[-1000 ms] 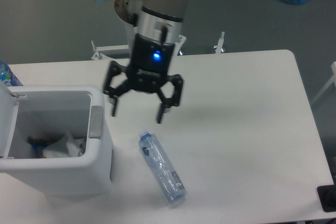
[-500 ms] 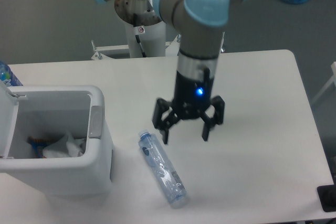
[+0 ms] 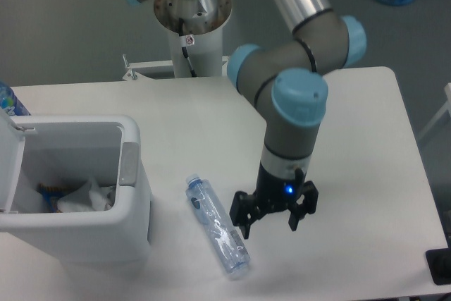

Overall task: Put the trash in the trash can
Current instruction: 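Move the gripper over the clear water bottle and lower it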

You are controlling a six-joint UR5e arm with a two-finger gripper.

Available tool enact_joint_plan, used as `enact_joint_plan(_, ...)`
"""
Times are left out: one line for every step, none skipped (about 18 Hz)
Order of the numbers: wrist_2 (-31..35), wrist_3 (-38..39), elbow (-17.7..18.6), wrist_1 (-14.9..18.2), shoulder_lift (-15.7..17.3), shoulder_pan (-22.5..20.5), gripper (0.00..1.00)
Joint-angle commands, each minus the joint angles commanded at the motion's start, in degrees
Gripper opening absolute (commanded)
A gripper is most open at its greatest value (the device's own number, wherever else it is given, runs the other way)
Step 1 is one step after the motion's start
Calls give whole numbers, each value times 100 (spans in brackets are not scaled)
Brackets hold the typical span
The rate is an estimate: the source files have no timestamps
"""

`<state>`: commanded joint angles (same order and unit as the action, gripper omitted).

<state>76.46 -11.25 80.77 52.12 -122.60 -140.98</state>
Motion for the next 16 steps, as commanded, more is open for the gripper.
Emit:
enact_joint_plan(44, 0, 0, 0, -70, 35, 100)
enact_joint_plan(105, 9, -17, 0, -140, 44, 100)
enact_joint_plan(158, 18, -52, -9, -219, 62, 100)
enact_joint_plan(211, 35, -87, -9, -299, 114, 100)
enact_joint_plan(246, 35, -105, -9, -352, 150, 100)
enact_joint_plan(307, 44, -114, 0, -404, 202, 100)
enact_joint_plan(378, 53, -114, 0, -466, 255, 100)
enact_joint_plan(448, 53, -114, 0, -484, 290, 100)
enact_joint_plan(518, 62, -105, 0, -527, 325, 100)
enact_joint_plan(545, 70, -114, 0, -545, 343, 100)
enact_joint_plan(563, 79, -114, 0, -563, 387, 100)
enact_joint_plan(580, 88, -105, 0, -572, 413, 100)
enact_joint_plan(581, 105, -105, 0, -581, 440, 100)
enact_joint_plan(589, 193, -97, 0, -589, 440, 100)
enact_joint_plan(598, 237, -88, -9, -607, 449, 100)
enact_joint_plan(668, 255, -88, -9, -616, 466, 100)
